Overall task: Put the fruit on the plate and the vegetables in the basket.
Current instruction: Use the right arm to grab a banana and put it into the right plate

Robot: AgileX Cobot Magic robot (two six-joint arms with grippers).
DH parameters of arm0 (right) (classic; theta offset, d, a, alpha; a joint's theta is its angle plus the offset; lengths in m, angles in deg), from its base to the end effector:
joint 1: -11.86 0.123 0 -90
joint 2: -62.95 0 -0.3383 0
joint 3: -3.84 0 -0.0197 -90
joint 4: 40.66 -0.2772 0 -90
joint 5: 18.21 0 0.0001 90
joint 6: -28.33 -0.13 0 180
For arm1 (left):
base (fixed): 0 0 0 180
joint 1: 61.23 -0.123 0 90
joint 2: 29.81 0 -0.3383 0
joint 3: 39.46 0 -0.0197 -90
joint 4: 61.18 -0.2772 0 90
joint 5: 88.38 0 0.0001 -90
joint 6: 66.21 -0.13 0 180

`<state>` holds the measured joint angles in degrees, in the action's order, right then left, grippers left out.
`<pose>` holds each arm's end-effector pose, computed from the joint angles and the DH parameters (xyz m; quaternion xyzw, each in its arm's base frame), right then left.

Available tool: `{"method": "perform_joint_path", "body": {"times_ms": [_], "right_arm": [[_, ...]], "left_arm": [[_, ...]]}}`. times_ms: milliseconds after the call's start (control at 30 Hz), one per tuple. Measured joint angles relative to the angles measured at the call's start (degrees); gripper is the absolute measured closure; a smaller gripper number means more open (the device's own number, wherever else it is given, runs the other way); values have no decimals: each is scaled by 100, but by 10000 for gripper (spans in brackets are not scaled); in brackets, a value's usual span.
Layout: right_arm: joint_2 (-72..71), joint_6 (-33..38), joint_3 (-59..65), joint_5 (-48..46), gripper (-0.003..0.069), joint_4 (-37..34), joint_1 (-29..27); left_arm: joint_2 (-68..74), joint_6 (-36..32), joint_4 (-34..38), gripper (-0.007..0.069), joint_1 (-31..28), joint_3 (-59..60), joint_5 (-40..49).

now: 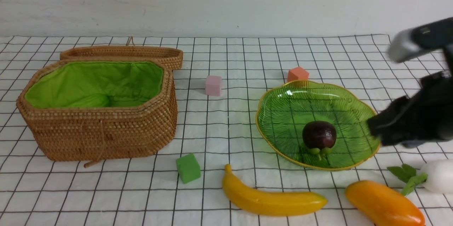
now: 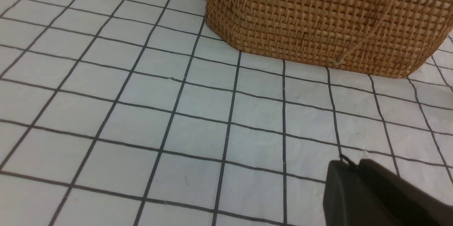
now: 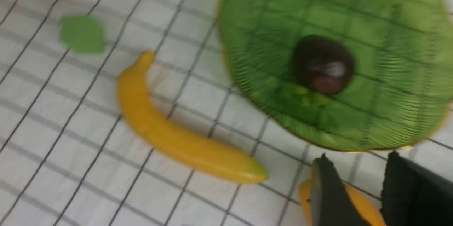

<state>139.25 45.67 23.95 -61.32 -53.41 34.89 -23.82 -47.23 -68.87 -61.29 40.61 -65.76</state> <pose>0.2519 0.1284 0.3435 -0.2750 0.8924 0.1162 0.3385 0.0618 0.0068 0.1557 -0.0993 0.8053 -0.0393 0.5831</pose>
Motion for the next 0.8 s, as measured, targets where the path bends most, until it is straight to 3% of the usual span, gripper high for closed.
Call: {"method": "perform_joint_path", "body": {"times_ms": [67, 200, 467, 667, 800], "right_arm": [[224, 187, -126, -51, 384, -49, 228], [1461, 636, -776, -562, 267, -74, 1077], [2862, 1960, -1084, -503, 72, -85, 1790], [3830, 2083, -1129, 325, 81, 100, 1809], [4189, 1980, -1273, 317, 155, 177, 1809]], "left_arm": [[0, 0, 0, 589, 0, 0, 0], [0, 0, 0, 586, 0, 0, 0], [0, 0, 0, 585, 0, 0, 0], [0, 0, 0, 578, 0, 0, 0], [0, 0, 0, 572, 0, 0, 0]]}}
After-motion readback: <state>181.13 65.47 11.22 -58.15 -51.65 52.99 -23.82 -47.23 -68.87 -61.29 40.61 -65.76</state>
